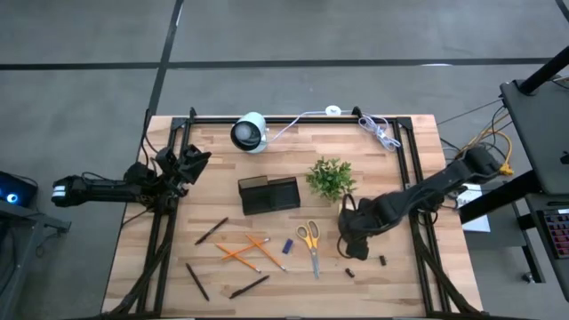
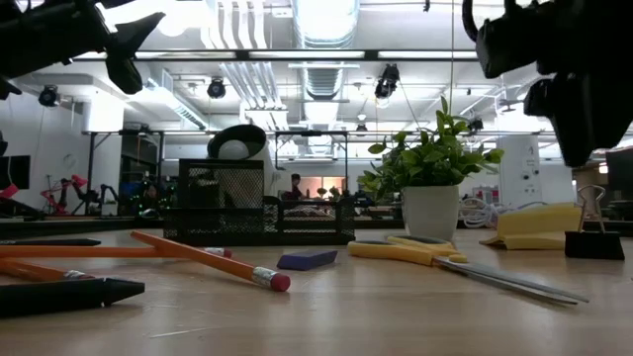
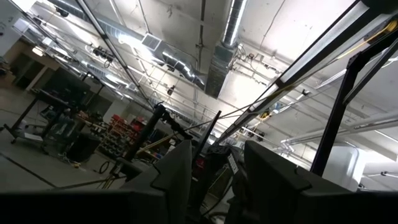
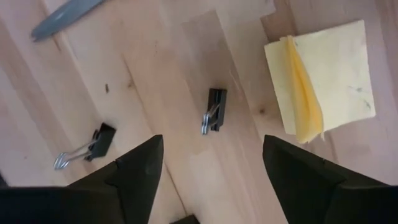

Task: Pick and place office supplies into organizer
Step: Put the top binder clip in the black desk organizer

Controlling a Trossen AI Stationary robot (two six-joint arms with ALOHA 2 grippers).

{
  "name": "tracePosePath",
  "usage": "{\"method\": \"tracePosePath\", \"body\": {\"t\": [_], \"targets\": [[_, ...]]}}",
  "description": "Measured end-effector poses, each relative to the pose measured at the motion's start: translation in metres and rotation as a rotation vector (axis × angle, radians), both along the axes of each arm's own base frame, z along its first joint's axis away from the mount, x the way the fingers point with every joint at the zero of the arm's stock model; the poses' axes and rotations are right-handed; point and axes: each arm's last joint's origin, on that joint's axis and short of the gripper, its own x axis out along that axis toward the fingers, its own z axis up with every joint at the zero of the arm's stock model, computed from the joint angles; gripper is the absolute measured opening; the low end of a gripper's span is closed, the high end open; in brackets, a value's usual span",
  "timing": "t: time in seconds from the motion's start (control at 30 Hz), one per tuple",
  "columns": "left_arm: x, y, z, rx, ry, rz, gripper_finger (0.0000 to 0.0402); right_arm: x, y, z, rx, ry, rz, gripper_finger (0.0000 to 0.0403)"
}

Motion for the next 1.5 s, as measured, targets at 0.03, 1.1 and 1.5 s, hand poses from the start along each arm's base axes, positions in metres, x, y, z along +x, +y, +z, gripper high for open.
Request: {"method": "tracePosePath", "body": {"t": [0.03, 1.1, 1.5], "targets": [[0.0, 0.0, 0.0, 0.0, 0.0, 0.0, 0.0133, 0.001, 0.0, -0.002, -0.006, -0.001, 0.003, 0.0255], [0.001, 0.0, -0.003, -0.001, 0.023, 0.001, 0.0133, -0.004, 0.0, -0.044, -0.05, -0.026, -0.015, 0.0233], [0.001, 0.0, -0.003, -0.001, 0.024, 0.001, 0.0133, -0.007, -0.001, -0.047, -0.052, -0.016, -0.025, 0.0207]]}}
